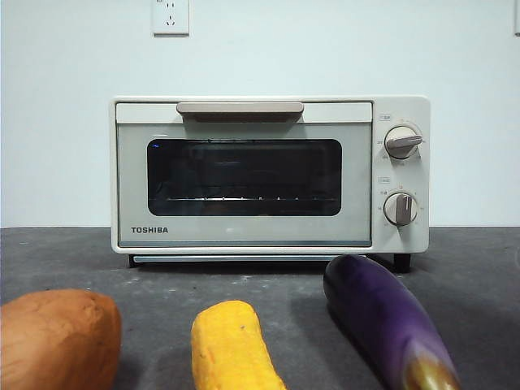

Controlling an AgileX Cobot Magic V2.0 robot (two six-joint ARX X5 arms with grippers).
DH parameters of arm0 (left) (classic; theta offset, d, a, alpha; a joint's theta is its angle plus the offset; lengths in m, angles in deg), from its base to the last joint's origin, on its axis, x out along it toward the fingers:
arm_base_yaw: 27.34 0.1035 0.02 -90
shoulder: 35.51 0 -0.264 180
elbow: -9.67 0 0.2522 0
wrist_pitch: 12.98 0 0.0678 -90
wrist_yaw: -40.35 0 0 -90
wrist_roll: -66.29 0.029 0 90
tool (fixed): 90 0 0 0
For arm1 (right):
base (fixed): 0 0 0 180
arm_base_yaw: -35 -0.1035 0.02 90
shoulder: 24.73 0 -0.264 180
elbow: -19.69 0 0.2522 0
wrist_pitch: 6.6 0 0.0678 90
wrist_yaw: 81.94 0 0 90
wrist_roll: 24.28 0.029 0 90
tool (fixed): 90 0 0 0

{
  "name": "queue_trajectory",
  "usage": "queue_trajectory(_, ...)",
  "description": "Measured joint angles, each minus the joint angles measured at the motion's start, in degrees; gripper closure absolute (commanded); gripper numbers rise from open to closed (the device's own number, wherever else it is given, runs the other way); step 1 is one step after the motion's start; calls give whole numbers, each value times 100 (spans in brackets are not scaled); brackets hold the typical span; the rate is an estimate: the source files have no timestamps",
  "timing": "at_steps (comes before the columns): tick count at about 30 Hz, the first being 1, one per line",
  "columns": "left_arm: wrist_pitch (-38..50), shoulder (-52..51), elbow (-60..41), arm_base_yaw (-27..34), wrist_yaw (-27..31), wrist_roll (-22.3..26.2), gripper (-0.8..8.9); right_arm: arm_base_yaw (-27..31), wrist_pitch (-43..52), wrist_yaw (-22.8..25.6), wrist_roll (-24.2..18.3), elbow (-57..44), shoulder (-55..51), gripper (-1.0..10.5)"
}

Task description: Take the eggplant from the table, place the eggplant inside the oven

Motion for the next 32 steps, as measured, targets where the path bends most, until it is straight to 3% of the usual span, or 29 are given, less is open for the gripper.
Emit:
queue_trajectory(5, -927, 457, 697, 2, -658, -138, 806, -4, -1189, -181, 332, 776, 243, 943)
queue_trajectory(11, -1003, 1351, 1545, 2, -826, -52, 806, -4, -2304, -247, 367, 1770, 990, 943)
queue_trajectory(17, -1021, 2533, 2396, 7, -1589, 291, 806, -4, -2946, -872, 354, 2811, 1945, 943)
queue_trajectory(25, -1749, 3995, 3460, -50, -2660, 846, 806, -9, -4232, -2297, -232, 3877, 3139, 943)
queue_trajectory(28, -2020, 4426, 3845, -146, -2754, 1097, 806, -94, -4863, -2837, -472, 4190, 3497, 943)
queue_trajectory(32, -1967, 4728, 4057, -275, -2756, 1215, 806, -407, -5563, -3143, -763, 4356, 3842, 899)
